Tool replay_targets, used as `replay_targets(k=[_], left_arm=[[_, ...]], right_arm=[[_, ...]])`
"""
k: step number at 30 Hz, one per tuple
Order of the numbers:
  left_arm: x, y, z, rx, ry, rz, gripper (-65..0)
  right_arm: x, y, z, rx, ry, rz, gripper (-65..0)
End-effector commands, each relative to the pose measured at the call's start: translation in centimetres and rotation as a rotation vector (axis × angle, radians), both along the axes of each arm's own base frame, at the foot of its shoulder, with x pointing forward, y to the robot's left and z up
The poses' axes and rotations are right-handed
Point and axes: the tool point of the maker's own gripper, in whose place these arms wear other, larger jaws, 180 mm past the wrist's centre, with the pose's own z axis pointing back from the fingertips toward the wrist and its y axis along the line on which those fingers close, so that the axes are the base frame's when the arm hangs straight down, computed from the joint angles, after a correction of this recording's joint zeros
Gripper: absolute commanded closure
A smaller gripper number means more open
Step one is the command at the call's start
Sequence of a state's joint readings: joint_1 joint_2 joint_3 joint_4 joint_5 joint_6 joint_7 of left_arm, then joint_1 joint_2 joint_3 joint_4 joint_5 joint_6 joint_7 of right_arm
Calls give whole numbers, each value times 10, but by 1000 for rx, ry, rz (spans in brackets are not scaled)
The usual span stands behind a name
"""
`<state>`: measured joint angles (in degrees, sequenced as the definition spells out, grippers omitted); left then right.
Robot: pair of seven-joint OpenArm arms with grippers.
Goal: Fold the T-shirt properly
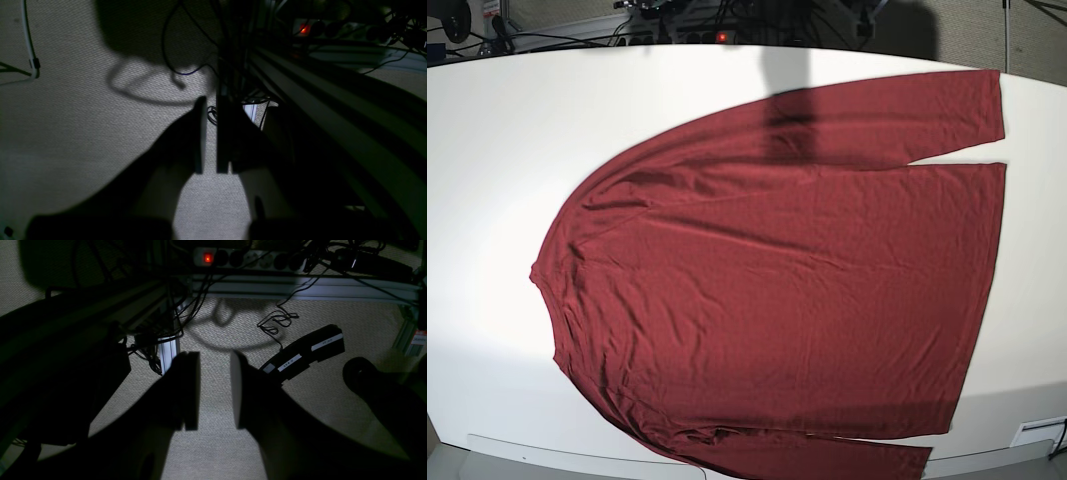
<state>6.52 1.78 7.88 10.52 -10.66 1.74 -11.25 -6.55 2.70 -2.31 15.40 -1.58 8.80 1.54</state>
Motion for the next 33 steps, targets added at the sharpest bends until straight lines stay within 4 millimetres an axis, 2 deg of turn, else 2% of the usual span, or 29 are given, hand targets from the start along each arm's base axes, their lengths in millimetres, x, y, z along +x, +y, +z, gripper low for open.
replay_targets(k=[1,24,33], left_arm=[[-1,-2,1,2,-6,6,-61],[-1,-2,1,2,-6,6,-61],[-7,-5,2,1,-13,-52,-61]], right_arm=[[3,-3,0,-7,-15,-2,-166],[2,-3,0,-7,-13,-1,-166],[-6,-3,0,-9,28,2,-166]])
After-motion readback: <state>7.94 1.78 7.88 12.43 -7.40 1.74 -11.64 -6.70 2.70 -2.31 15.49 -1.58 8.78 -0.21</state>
